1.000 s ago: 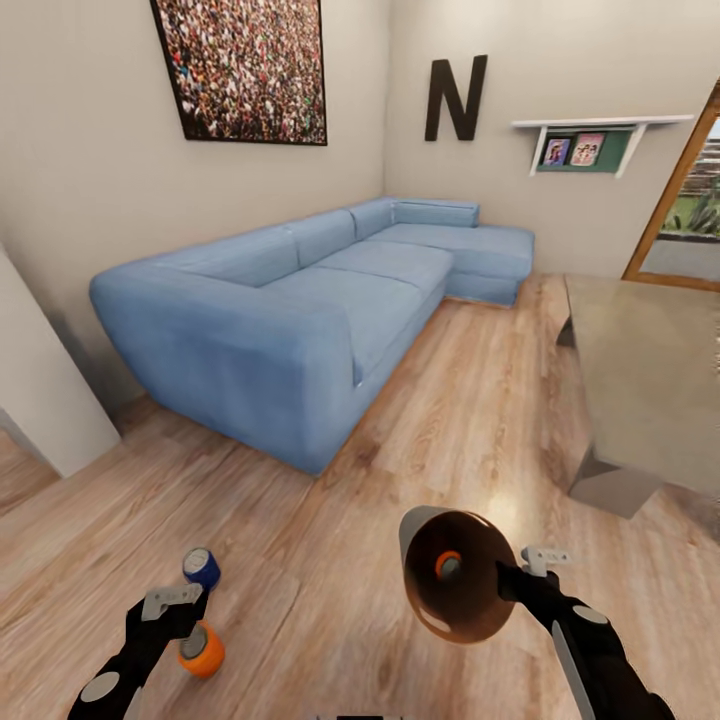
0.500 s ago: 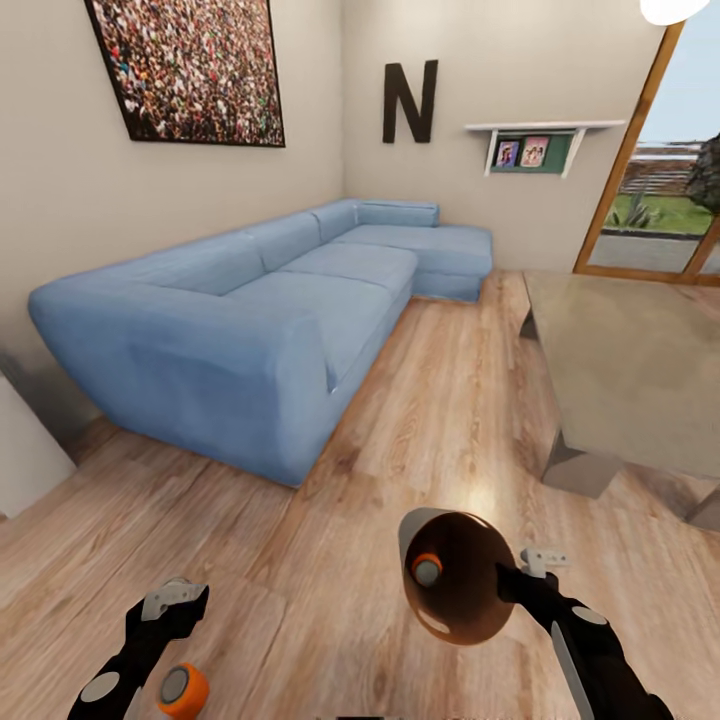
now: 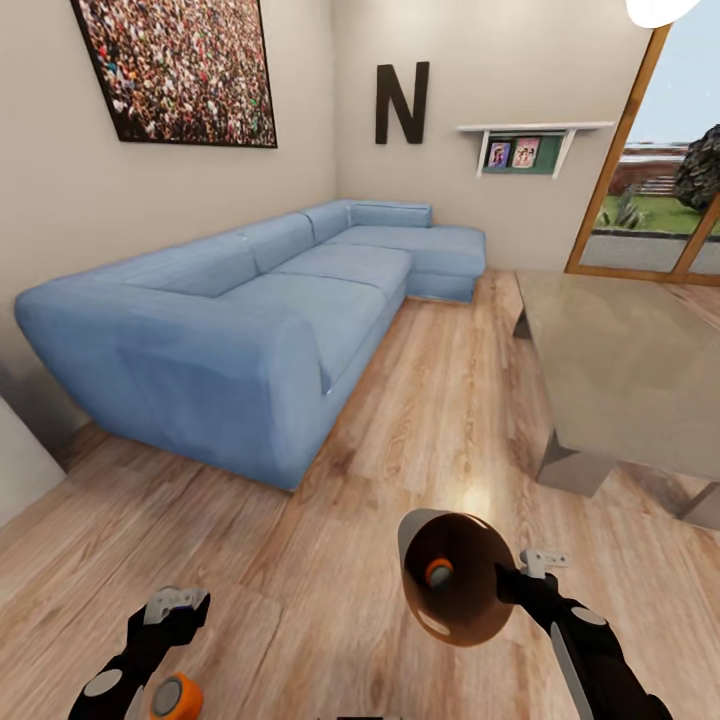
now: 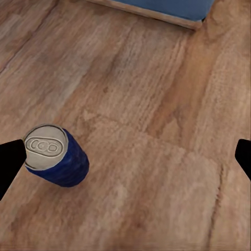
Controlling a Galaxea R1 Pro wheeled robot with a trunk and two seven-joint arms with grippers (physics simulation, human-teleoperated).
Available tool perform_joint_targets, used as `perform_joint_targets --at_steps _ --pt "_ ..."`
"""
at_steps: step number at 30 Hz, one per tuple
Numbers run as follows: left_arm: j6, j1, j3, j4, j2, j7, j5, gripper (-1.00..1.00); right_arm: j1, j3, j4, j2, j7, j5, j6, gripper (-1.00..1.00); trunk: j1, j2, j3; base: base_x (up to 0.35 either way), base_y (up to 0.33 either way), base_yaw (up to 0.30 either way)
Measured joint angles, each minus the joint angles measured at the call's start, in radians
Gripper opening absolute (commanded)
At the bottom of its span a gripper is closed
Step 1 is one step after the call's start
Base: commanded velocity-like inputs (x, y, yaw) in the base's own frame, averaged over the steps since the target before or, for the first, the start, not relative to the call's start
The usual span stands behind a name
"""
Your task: Put the three can of soda from the living room inside the tash can in the kitchen.
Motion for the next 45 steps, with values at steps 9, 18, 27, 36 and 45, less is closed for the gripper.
perform_joint_targets --at_steps 9,18,27,36,45 --pt "0.263 -0.045 -0.001 0.0 0.007 0.005 0.002 1.0 0.0 0.003 0.012 0.0 0.0 0.0 -0.001 -1.0 0.0 0.0 0.0 0.093 0.057 0.0" --pt "0.408 -0.059 -0.001 -0.023 0.012 0.012 0.01 1.0 0.0 0.005 0.015 0.0 0.0 -0.001 -0.001 -1.0 0.0 0.0 0.0 0.01 0.004 0.0" --pt "0.502 -0.063 0.0 -0.052 0.014 0.012 0.011 1.0 0.0 0.008 0.018 0.0 0.0 0.001 -0.001 -1.0 0.001 0.0 -0.008 0.0 0.0 0.0" --pt "0.552 -0.082 0.007 -0.041 0.019 0.014 0.006 1.0 0.0 0.011 0.016 -0.001 -0.002 0.006 0.0 -1.0 0.005 -0.002 -0.042 0.0 0.0 0.0" --pt "0.554 -0.082 0.007 -0.038 0.015 0.016 0.0 1.0 -0.022 0.009 0.0 -0.012 -0.006 0.01 0.031 -1.0 0.005 -0.003 -0.046 0.0 0.0 0.0"
